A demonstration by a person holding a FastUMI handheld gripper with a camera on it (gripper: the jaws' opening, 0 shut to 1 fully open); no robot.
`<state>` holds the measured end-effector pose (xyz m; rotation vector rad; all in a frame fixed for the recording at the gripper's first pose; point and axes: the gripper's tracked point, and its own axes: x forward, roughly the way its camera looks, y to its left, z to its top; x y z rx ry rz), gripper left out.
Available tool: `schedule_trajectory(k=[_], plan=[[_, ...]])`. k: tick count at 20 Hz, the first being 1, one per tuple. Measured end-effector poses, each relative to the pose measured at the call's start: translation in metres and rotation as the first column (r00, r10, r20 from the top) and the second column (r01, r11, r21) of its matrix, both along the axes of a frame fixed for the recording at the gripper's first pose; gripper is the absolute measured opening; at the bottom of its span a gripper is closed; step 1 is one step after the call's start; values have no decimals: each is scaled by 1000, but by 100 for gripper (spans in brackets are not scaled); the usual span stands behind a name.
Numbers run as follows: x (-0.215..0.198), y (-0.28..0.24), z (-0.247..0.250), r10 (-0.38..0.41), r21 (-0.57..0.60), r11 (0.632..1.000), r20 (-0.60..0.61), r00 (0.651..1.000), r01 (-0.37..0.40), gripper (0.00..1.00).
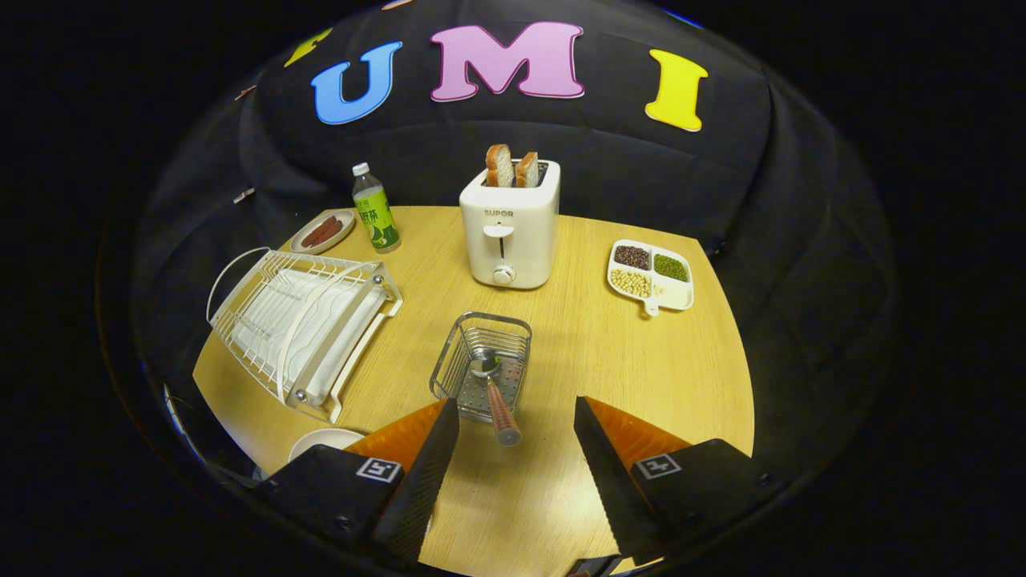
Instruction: Take the plate from the dish rack, then take the spoon from the basket and place it into the plate.
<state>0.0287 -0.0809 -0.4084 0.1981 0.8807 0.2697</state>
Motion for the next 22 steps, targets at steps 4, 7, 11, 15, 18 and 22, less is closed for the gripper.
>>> schedule_trajectory(k=[4, 7, 11, 15, 18, 22], plan=[[6, 5, -14, 5, -18, 1000, -29, 1000, -6, 57], [1, 17, -17, 19, 44, 999, -64, 998, -17, 29], [0, 17, -13, 32, 23, 999, -41, 999, -31, 14], [-5, 11, 6, 10, 30, 1000, -19, 1000, -9, 12], [-11, 3, 41, -10, 53, 999, 35, 999, 8, 12], [-30, 4, 94, -32, 109, 994, 120, 992, 19, 12]])
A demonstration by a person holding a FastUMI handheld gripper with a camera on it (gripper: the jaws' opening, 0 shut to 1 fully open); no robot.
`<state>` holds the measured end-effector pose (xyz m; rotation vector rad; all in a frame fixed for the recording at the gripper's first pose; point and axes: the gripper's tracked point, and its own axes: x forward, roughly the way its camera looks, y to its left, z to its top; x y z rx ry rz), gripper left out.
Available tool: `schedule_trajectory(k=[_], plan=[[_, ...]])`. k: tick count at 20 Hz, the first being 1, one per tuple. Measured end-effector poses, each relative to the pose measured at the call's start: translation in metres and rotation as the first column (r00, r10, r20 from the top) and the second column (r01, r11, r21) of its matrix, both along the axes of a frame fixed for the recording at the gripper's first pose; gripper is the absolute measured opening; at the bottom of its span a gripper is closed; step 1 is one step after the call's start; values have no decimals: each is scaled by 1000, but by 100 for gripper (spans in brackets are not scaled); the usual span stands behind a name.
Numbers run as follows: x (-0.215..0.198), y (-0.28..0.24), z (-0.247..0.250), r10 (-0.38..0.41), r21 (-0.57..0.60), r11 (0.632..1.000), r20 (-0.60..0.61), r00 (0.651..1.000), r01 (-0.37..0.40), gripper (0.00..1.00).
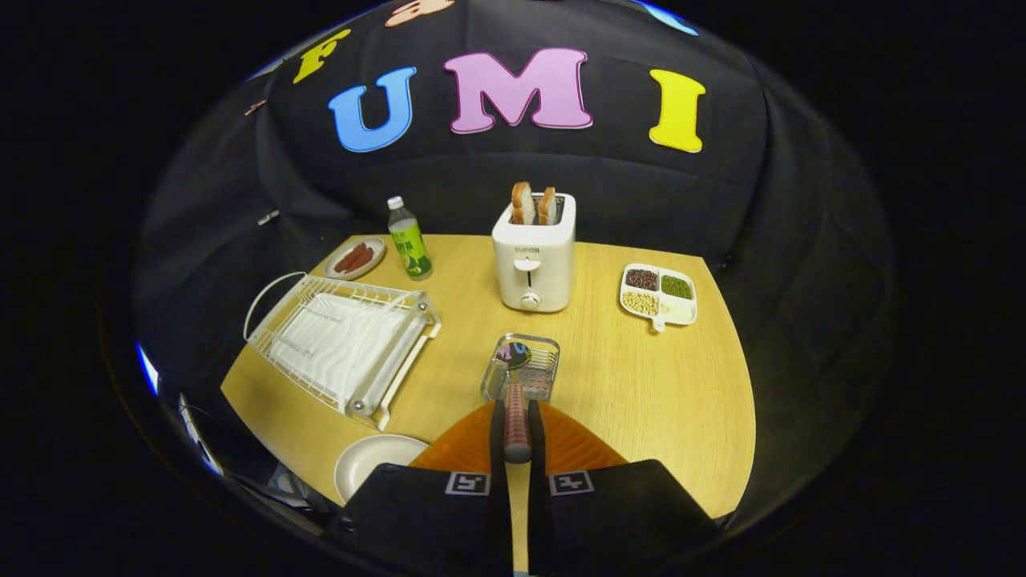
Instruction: Take the plate from the dish rack, then take the spoon from the basket and place it into the plate.
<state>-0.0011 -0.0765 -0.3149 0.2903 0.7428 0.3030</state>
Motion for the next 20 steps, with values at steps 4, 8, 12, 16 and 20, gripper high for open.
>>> schedule_trajectory(k=[4, 8, 12, 16, 20], plan=[[-36, 15, 46, 16, 63, 998, 46, 999, -19, 12], [-82, 42, 55, 79, 78, 994, 40, 996, -82, 12], [-127, 79, 27, 175, 60, 983, -21, 984, -173, 11], [-157, 108, -21, 216, 45, 976, -101, 971, -213, 12], [-167, 125, -45, 210, 59, 977, -142, 967, -204, 12]])
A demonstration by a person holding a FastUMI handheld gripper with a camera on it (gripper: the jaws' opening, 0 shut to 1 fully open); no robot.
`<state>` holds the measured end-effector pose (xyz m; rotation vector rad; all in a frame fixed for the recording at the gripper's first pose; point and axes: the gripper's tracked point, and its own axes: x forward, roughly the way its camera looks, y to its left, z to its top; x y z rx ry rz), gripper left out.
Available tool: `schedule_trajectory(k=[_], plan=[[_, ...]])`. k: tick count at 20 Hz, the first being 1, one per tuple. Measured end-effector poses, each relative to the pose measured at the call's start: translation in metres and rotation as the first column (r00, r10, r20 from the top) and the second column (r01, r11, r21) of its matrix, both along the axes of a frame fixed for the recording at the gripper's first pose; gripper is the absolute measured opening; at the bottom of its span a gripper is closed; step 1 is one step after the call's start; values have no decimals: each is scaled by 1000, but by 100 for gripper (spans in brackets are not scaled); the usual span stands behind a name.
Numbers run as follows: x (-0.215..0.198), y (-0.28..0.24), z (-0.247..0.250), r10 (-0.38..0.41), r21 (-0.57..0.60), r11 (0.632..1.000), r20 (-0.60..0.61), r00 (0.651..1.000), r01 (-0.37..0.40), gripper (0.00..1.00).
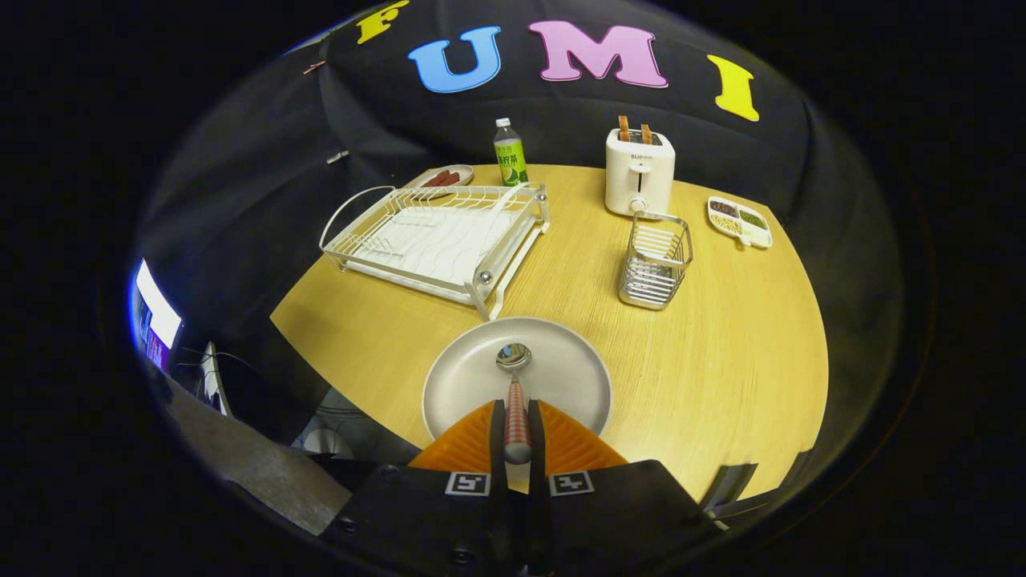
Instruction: Take the plate from the dish rack, then take the spoon from the basket and place it into the plate.
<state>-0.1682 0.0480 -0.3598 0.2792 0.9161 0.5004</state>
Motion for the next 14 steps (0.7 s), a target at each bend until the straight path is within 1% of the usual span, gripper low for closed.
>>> schedule_trajectory(k=[3, 6, 7, 8, 11, 13, 14], plan=[[0, 11, -20, 9, -2, 1000, -14, 1000, -9, 12], [-1, 16, -29, 0, 11, 1000, -32, 999, 0, 13], [-3, 15, -33, 0, 5, 1000, -41, 999, 0, 13], [-4, 16, -38, 5, 0, 1000, -49, 999, -5, 15], [-8, 15, -51, 14, -32, 999, -69, 998, -17, 15], [-8, 15, -60, 10, -50, 999, -83, 996, -14, 17], [-7, 14, -64, 4, -59, 998, -95, 995, -9, 20]])
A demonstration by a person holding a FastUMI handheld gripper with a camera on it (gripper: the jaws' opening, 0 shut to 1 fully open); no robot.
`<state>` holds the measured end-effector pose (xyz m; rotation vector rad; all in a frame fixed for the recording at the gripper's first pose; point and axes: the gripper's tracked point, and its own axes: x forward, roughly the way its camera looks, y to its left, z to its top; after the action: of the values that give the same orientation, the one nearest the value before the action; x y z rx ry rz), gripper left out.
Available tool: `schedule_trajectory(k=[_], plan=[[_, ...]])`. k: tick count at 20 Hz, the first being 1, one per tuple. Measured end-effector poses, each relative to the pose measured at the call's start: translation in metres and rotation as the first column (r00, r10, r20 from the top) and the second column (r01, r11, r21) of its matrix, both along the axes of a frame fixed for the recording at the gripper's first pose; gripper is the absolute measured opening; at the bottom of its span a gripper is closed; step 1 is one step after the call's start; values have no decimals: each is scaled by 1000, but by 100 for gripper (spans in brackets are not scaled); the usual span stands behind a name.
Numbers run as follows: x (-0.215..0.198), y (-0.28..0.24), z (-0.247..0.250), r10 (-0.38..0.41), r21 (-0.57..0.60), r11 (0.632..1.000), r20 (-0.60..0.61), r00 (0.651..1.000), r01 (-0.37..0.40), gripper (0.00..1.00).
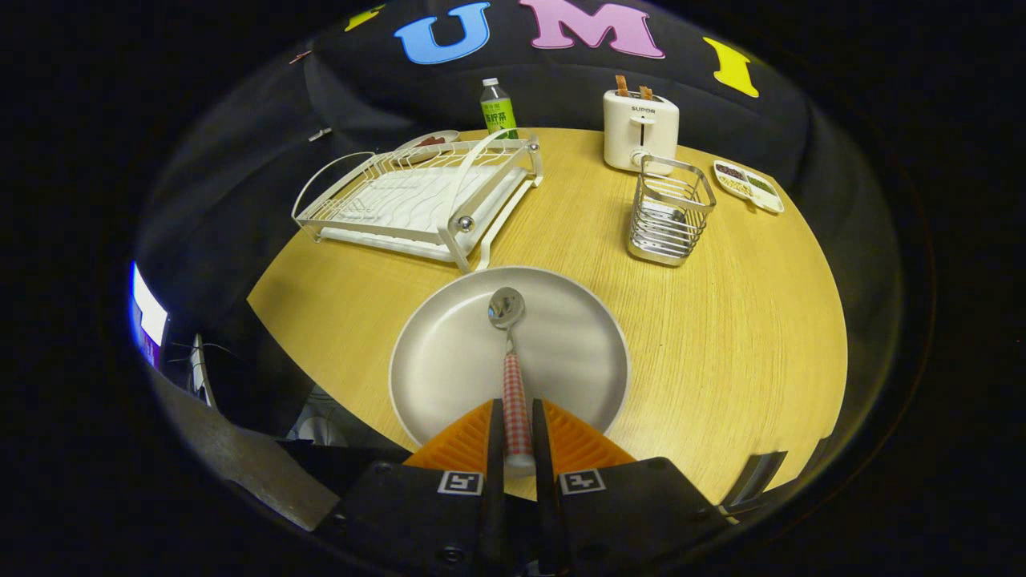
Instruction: Take the plate from the dish rack, then take the spoon from the basket and place it into the plate.
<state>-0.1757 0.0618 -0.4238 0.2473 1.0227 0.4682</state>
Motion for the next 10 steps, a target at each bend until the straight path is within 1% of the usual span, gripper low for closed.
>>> schedule_trajectory(k=[3, 4, 7, 8, 9, 10], plan=[[0, -1, -5, -18, -15, 1000, -16, 1000, 18, 20], [2, 0, -4, -22, -13, 1000, -18, 1000, 21, 26], [3, 0, -4, -28, -15, 999, -16, 999, 28, 52], [5, 0, -5, -31, -16, 999, -17, 999, 31, 72], [5, -1, -6, -34, -20, 999, -16, 999, 34, 81], [7, -2, -7, -38, -25, 999, -13, 999, 38, 97]])
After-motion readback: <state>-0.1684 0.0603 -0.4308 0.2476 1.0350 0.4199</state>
